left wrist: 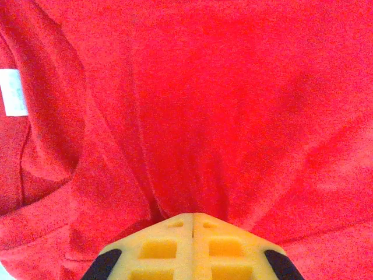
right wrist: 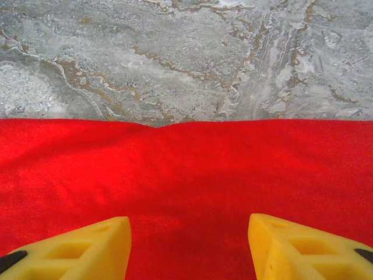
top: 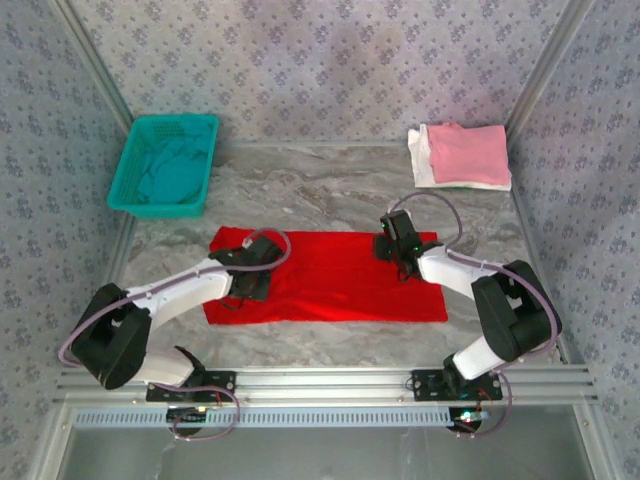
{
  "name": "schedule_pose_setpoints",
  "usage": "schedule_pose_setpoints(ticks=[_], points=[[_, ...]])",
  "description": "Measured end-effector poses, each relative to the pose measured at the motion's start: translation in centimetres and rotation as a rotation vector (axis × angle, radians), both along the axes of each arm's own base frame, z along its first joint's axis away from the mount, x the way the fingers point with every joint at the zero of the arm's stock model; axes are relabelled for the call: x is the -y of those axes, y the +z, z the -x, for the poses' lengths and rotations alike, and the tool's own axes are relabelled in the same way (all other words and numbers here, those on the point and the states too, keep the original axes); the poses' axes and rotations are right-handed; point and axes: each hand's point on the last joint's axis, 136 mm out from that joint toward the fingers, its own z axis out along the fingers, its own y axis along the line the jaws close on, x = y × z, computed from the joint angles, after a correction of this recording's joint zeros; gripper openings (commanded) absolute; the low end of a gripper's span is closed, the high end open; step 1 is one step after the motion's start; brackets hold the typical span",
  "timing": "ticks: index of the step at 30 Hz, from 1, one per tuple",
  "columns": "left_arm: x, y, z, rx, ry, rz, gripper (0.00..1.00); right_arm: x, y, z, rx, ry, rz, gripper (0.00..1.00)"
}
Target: Fold and stack the t-shirts
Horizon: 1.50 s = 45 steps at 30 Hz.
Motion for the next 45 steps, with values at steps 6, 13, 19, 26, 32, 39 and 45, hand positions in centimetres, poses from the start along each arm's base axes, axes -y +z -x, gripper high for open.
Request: schedule_pose_setpoints(ticks=[6, 13, 19, 26, 32, 39, 45], points=[[1.6, 1.0, 1.5, 0.098, -0.102, 0.005, 0.0, 0.0, -0.5, 0.2, -0.02, -0.002, -0.006, 0.58], [3.7, 1.2, 2.6, 0.133, -0.197, 0.005, 0.0, 0.1, -0.3, -0.1, -0.018, -0.01, -0.018, 0.59], [4.7, 2.2, 3.0, 0.148, -0.236, -0.018, 0.1, -0.1, -0.5, -0.2, -0.026, -0.007, -0.024, 0.59], [8.3, 8.8, 2.2, 0.26, -0.247, 0.208, 0.0, -0.1, -0.8, -0.3, -0.04, -0.007, -0.023, 0.59], [7.5, 10.1, 1.1, 0.281, -0.165, 0.342, 0.29, -0.1, -0.7, -0.4, -0.039, -0.007, -0.027, 0.59], [2.5, 3.4, -1.4, 0.086, 0.068, 0.374, 0.41, 0.0, -0.7, -0.3, -0.045, -0.007, -0.024, 0.59], [2.5, 0.8, -2.9, -0.007, 0.075, 0.37, 0.41, -0.1, -0.9, -0.3, -0.052, -0.003, -0.027, 0.59]])
